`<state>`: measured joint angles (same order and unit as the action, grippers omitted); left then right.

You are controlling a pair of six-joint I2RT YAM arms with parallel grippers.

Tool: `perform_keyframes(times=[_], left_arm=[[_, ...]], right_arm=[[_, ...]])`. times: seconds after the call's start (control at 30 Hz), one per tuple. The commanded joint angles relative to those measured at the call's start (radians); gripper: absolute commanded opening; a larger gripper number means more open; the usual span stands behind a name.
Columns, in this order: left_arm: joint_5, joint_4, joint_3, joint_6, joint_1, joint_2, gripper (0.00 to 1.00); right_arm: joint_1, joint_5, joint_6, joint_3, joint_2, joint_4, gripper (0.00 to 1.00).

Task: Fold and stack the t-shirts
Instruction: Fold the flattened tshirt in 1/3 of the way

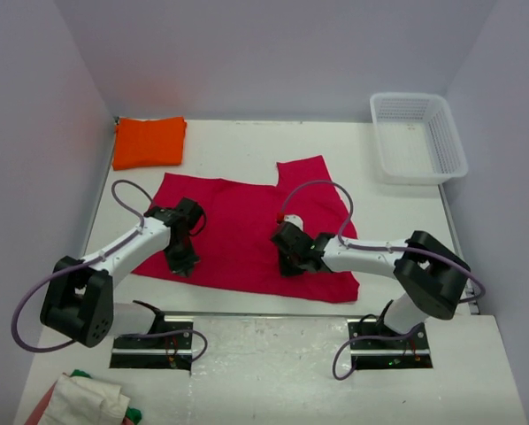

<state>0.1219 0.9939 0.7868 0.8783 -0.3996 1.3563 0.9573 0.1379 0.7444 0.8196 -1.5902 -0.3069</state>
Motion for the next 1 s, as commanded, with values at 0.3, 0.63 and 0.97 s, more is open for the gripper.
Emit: perform_keyframes(times=[0.3,0.63,0.97], left_arm=[[0.085,0.164,-0.047,0.076,-0.002,-0.154,0.00],[0.306,0.219,0.179,0.011,-0.008,-0.284,0.00],[0.265,0.066,0.256,-0.090,-0.008,-0.119,0.00]], right_arm=[[0.161,0.005,0.243,-0.197,0.038,-0.087,0.00],[0.259,0.106,0.300,-0.108,0.085,-0.239,0.00],[0.207,0.258,0.222,0.138,0.125,-0.466,0.00]])
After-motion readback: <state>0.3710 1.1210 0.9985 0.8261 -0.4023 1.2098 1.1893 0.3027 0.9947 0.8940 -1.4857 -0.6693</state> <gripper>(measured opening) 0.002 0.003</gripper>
